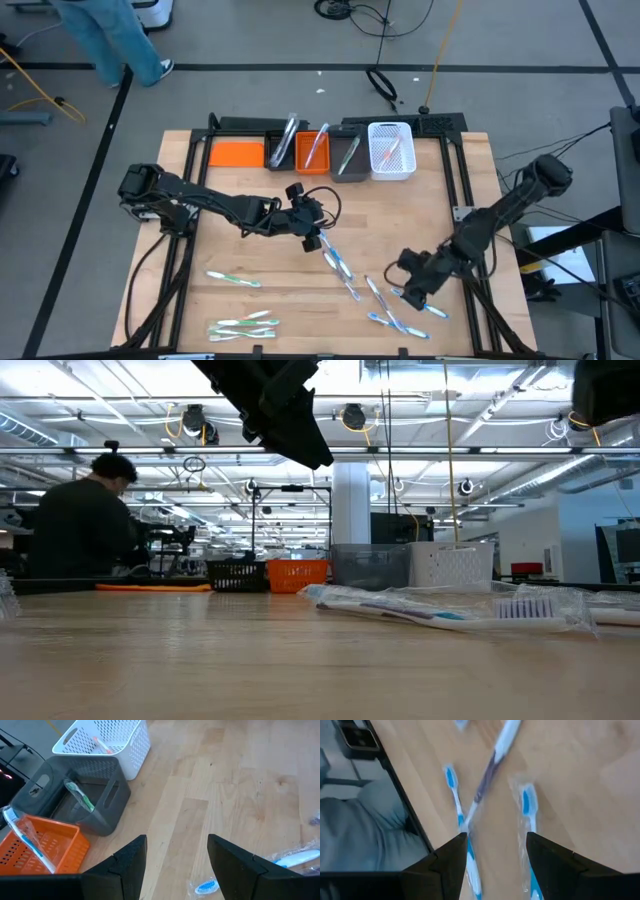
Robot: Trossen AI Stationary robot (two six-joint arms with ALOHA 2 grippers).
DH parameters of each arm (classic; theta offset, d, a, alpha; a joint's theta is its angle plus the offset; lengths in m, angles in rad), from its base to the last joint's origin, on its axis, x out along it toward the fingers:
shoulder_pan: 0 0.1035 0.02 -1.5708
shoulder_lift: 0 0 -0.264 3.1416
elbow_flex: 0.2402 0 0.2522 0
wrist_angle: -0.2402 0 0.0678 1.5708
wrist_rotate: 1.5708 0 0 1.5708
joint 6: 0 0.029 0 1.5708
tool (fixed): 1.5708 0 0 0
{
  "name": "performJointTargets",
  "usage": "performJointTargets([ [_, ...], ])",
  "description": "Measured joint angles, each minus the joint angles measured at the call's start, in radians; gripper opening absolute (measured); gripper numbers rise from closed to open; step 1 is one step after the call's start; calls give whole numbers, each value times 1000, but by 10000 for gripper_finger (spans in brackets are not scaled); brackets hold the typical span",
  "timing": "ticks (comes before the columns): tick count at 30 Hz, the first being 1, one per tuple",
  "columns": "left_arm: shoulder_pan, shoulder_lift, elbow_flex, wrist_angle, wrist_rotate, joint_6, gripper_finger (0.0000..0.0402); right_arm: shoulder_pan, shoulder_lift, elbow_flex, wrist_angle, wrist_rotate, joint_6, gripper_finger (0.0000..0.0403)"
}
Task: Pick & Place Toothbrushes
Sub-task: Put the blue toothbrush into the orange bin
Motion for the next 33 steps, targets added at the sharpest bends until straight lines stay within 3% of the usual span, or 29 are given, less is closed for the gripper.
performJointTargets([
  [17, 0, 0, 0, 1, 0, -1, 212, 49, 247, 0, 38, 27, -39, 196],
  [27, 0, 0, 0, 11, -1, -1, 212, 49, 271, 0, 86, 172, -128, 196],
  [33, 0, 0, 0, 16, -1, 1, 212, 49, 293, 0, 88, 173, -138, 196],
])
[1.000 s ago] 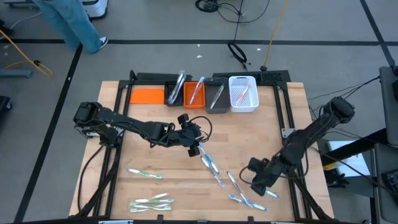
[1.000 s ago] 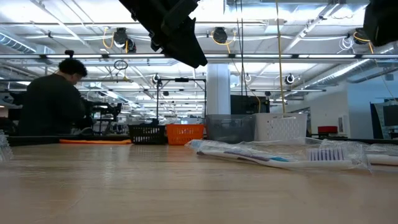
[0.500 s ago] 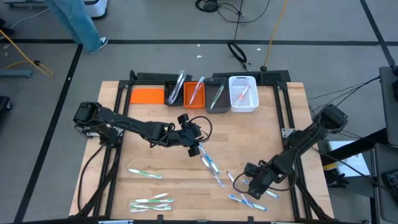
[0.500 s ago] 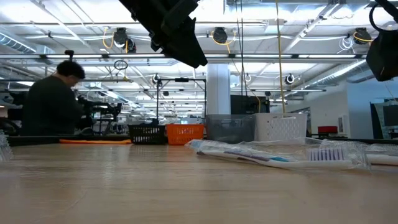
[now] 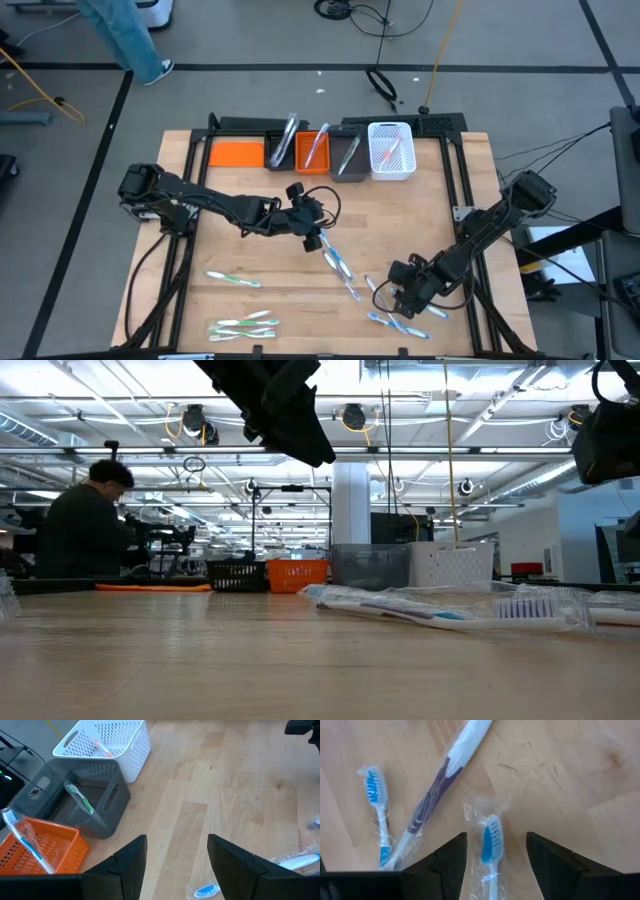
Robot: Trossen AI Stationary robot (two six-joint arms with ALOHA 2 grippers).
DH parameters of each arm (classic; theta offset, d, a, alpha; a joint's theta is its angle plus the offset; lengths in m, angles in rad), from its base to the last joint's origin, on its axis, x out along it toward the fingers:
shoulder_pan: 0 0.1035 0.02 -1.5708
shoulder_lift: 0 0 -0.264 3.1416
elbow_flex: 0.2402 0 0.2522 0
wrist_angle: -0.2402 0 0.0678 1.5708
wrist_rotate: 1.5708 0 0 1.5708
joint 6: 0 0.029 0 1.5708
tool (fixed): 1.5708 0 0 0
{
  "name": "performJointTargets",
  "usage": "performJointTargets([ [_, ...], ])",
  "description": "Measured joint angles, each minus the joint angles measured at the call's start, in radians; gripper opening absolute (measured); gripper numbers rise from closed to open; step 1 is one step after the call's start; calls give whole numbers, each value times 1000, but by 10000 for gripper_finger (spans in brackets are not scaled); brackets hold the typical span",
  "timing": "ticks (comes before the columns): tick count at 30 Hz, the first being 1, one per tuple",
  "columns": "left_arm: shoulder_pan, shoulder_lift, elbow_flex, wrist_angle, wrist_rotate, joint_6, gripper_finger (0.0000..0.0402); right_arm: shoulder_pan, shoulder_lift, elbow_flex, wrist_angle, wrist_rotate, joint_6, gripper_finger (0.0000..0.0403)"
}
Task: Pick & Place Toothbrushes
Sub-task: Put the blue toothbrush into the orange bin
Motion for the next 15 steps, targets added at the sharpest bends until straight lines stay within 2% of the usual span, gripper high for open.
performJointTargets([
  [4, 0, 0, 0, 3, 0, 5, 212, 0, 22, 2, 11, -12, -3, 194],
  [7, 0, 0, 0, 5, 0, 7, 212, 0, 27, 3, 10, -10, -4, 177],
  [15, 0, 0, 0, 6, 0, 7, 212, -1, 29, 0, 5, -12, -1, 69],
])
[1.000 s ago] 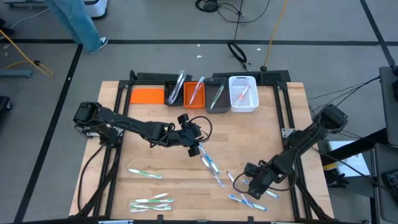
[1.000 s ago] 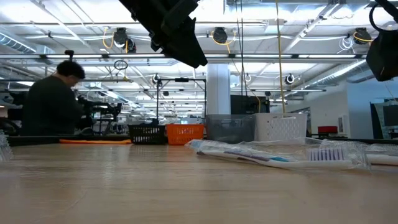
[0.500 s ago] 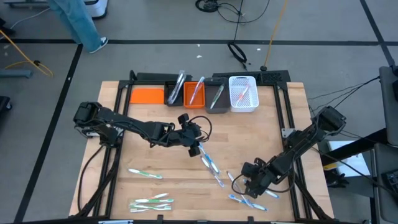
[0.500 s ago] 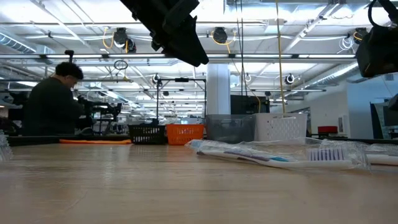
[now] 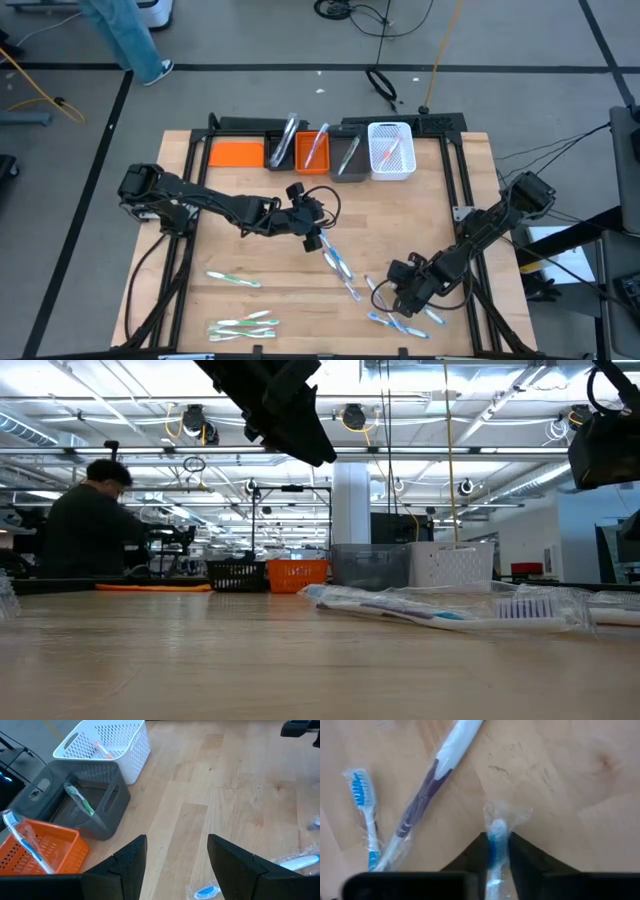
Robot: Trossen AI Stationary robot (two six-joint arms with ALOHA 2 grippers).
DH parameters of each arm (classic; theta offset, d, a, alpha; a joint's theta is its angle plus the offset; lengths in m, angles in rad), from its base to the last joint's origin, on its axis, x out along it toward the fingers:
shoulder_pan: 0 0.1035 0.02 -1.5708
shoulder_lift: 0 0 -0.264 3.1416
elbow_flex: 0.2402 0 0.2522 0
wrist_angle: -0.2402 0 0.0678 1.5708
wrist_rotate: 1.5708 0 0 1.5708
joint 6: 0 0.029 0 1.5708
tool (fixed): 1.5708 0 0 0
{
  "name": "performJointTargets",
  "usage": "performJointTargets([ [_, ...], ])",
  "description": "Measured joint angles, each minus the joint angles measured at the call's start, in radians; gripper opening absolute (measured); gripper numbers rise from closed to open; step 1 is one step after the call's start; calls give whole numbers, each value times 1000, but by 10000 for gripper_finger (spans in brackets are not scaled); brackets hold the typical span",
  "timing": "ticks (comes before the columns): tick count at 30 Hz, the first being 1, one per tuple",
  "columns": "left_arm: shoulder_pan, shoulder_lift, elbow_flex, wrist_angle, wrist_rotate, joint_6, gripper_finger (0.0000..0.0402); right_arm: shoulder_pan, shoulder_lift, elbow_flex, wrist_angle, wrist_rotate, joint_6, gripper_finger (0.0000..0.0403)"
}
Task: Pick & Place Toothbrushes
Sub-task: Put the blue toothbrush into the orange bin
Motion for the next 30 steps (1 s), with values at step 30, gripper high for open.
performJointTargets([
  [30, 0, 0, 0, 17, 0, -6, 212, -149, -266, -3, -39, 140, -231, 1],
])
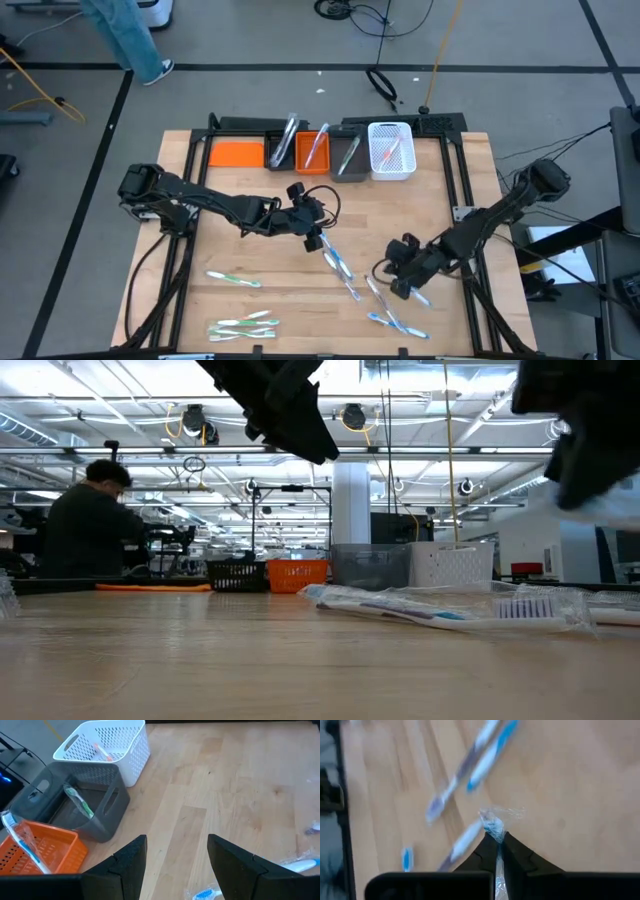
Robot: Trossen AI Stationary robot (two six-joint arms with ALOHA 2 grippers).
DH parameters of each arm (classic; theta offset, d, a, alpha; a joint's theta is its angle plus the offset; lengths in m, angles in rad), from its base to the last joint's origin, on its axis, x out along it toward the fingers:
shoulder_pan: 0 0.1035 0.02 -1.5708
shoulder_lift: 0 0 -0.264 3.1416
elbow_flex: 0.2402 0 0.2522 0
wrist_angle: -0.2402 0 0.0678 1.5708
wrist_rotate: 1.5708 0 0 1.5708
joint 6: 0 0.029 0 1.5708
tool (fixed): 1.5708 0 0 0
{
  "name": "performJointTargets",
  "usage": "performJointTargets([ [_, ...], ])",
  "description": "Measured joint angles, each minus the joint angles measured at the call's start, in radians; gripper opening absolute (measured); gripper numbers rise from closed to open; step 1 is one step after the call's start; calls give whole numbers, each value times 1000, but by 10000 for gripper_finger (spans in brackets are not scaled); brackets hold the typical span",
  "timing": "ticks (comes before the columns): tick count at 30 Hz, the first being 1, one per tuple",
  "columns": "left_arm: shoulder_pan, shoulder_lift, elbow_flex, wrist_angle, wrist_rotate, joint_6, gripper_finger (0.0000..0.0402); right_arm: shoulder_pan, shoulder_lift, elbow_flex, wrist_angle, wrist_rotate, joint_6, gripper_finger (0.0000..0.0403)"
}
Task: Pick & Place Toothbrushes
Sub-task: Put the blue toothbrush into the orange bin
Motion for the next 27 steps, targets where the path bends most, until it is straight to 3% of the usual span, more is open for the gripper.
performJointTargets([
  [7, 0, 0, 0, 48, 0, 4, 212, -55, -132, 1, 52, 189, -170, 1],
  [13, 0, 0, 0, 111, 1, 17, 212, -93, -187, 2, 227, 327, -407, 1],
  [27, -1, 0, 0, 307, 155, 84, 212, -179, -192, 3, 717, 378, -923, 1],
])
